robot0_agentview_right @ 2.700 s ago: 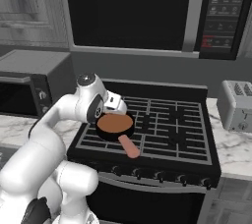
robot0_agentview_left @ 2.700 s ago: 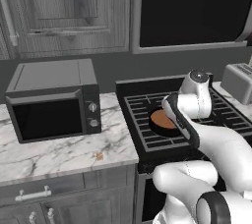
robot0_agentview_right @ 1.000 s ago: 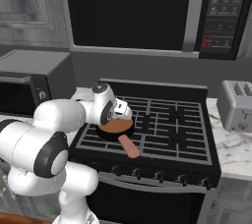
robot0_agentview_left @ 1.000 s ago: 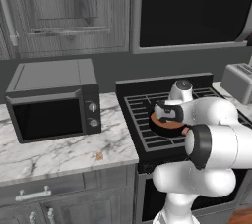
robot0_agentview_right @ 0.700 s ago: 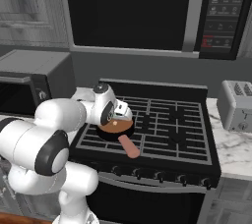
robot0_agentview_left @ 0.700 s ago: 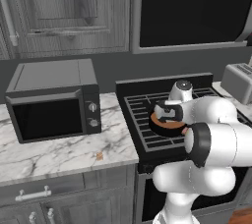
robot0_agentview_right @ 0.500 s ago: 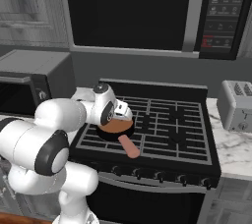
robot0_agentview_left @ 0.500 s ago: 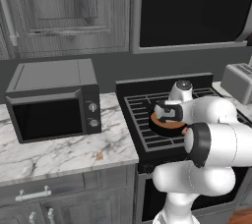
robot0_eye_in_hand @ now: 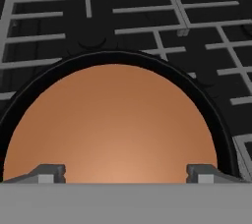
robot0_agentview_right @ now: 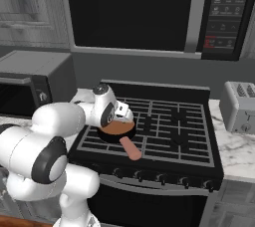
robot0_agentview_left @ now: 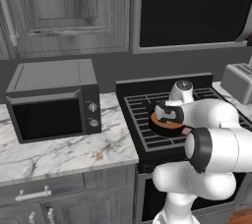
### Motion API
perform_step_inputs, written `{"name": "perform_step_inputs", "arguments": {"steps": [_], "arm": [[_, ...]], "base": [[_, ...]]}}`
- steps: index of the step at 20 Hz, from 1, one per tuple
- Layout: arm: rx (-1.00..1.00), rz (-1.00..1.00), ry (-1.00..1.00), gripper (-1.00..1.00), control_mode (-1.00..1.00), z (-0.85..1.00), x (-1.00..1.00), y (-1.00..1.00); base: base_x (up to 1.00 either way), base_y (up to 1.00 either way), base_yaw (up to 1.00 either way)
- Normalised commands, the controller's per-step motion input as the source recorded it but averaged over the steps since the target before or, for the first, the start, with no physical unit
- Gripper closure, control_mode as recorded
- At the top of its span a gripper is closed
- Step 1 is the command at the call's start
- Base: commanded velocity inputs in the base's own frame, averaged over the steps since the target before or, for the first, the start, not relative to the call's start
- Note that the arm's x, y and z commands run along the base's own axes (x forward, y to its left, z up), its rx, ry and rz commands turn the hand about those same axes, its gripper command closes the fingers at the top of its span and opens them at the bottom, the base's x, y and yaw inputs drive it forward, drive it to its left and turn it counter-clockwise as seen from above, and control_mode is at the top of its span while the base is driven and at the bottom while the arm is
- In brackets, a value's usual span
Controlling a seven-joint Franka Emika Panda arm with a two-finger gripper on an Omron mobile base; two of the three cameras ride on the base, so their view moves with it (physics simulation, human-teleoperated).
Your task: Pick up the sugar cube(s) and place them in the saucepan with hot chocolate.
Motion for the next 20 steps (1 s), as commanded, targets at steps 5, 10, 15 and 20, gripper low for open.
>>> {"name": "perform_step_inputs", "arguments": {"steps": [5,10,15,20], "arm": [[-0.02,0.0,-0.06,-1.0,-1.0,0.36,-0.65,0.22],[-0.01,0.02,-0.01,-1.0,-1.0,0.53,-0.69,0.34],[-0.02,0.04,0.0,-1.0,-1.0,0.6,-0.61,0.56],[0.0,0.03,0.05,-1.0,-1.0,0.64,-0.47,0.52]], "base": [[0.0,0.0,0.0],[0.0,0.0,0.0],[0.0,0.0,0.0],[0.0,0.0,0.0]]}}
